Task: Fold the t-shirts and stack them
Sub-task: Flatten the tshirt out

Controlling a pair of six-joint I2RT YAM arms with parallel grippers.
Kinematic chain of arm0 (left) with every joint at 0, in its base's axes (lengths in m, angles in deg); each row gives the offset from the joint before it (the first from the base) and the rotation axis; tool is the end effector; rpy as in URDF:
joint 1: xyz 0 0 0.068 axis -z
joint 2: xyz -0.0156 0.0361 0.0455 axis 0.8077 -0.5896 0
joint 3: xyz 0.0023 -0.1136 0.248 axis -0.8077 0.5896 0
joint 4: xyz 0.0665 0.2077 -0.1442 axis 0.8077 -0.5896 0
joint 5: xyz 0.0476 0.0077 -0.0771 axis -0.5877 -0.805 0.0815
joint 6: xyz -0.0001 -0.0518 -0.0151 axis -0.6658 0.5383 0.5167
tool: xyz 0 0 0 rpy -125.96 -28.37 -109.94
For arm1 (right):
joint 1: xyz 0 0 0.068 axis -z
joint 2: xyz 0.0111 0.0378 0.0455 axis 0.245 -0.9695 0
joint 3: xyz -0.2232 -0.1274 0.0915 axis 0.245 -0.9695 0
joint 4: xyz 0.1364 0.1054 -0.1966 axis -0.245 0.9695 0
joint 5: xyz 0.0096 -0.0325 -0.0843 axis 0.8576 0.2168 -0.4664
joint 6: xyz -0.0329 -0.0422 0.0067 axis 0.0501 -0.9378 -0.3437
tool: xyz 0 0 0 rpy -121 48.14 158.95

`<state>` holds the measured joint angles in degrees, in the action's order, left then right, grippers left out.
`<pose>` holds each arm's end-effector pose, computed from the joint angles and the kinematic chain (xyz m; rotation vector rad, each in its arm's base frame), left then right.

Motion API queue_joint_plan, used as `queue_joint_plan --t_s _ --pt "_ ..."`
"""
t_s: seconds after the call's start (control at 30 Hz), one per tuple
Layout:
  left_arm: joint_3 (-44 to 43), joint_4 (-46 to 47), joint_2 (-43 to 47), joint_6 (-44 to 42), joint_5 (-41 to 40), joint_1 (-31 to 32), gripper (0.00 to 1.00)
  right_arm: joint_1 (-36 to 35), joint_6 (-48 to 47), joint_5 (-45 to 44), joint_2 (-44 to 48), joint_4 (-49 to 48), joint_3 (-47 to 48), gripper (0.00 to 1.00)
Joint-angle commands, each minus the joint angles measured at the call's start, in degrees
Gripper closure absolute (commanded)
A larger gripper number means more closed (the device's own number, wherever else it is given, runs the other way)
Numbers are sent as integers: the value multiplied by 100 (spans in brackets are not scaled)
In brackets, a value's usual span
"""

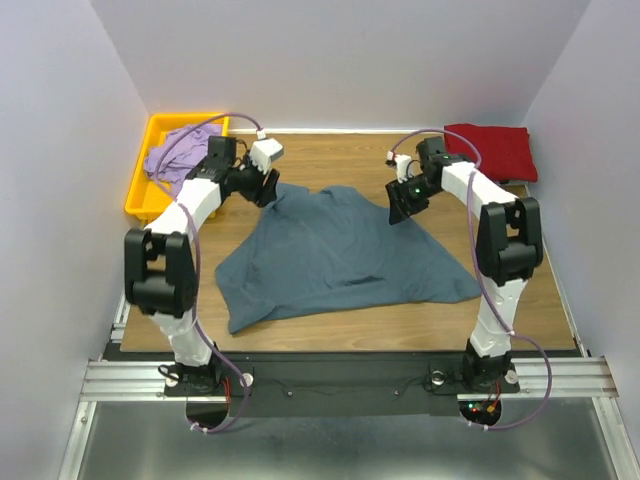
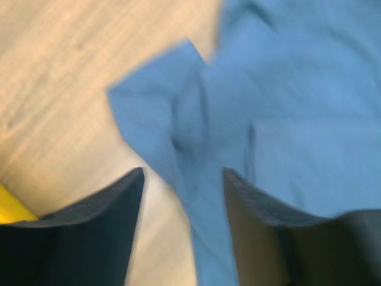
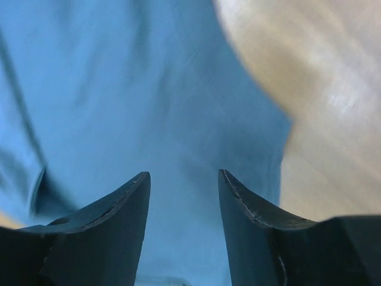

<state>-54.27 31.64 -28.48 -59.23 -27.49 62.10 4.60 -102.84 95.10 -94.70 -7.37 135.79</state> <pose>0.3843 -0.0744 0.2715 0.9872 1.8955 -0.3739 0.4085 0.0858 0.2098 -0.8133 2.5507 0.6161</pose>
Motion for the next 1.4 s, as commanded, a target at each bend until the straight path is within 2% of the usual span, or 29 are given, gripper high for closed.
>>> queue_joint_plan --t_s 0.0,0.13,0.27,0.37,0.43,0.5,0.53,0.57,0.6,0.63,0.67,0.7,0.8,0.83,0.97,1.07,1.1,1.13,1.17,1.23,1.3,1.33,1.37 --pt "-752 597 -682 892 -202 91 29 -61 660 -467 -401 -636 600 42" --pt "-1253 580 -1316 1041 -552 275 26 -236 801 -739 -1060 -654 1171 41" --pt "-1456 668 -1737 1226 -1036 328 26 -307 722 -1047 -1316 -645 1190 41" --pt "-1570 651 -1940 1296 -1230 337 30 -307 599 -1214 -1308 -636 980 45" --pt "-1632 598 -2028 1314 -1204 337 32 -307 424 -1293 -1159 -636 602 53" --pt "-1737 572 -2160 1384 -1221 337 38 -298 292 -1364 -1027 -628 295 61" --pt "-1790 554 -2213 1419 -1317 337 41 -298 143 -1434 -896 -619 6 71" --pt "-1851 510 -2274 1446 -1388 337 44 -298 46 -1469 -816 -593 -180 76" --pt "-1991 484 -2396 1463 -1458 329 54 -307 -24 -1504 -737 -549 -321 80" --pt "-2079 388 -2450 1472 -1546 320 60 -307 -199 -1618 -571 -514 -627 88" --pt "-2167 326 -2555 1464 -1547 320 72 -307 -279 -1671 -474 -478 -769 93" --pt "-2333 264 -2591 1446 -1555 320 76 -298 -367 -1724 -377 -382 -901 97" --pt "-2510 150 -2583 1350 -1503 320 96 -307 -745 -1760 18 -67 -1428 99" --pt "-2528 149 -2565 1280 -1433 320 99 -298 -929 -1777 228 22 -1647 99" --pt "-2616 88 -2477 1147 -1108 320 100 -298 -1316 -1856 643 513 -1992 99" --pt "-2608 -96 -2451 929 -748 346 100 -298 -1712 -1602 784 953 -1983 100" --pt "-2512 -149 -2416 849 -503 355 100 -298 -1834 -1462 775 1285 -1827 99" --pt "-2424 -149 -2372 787 -414 355 100 -298 -1836 -1382 740 1428 -1712 93" --pt "-2179 -210 -2241 630 -265 390 100 -290 -1888 -1234 670 1638 -1371 68" --pt "-2055 -342 -2179 401 -167 407 100 -246 -1792 -865 547 1754 -670 44" --pt "-1896 -404 -2091 339 -245 399 100 -246 -1547 -679 407 1746 -166 41" --pt "-1704 -396 -1907 234 -394 390 100 -246 -1328 -531 206 1728 384 40" --pt "-1598 -395 -1906 172 -482 381 100 -246 -1326 -451 108 1711 390 40"
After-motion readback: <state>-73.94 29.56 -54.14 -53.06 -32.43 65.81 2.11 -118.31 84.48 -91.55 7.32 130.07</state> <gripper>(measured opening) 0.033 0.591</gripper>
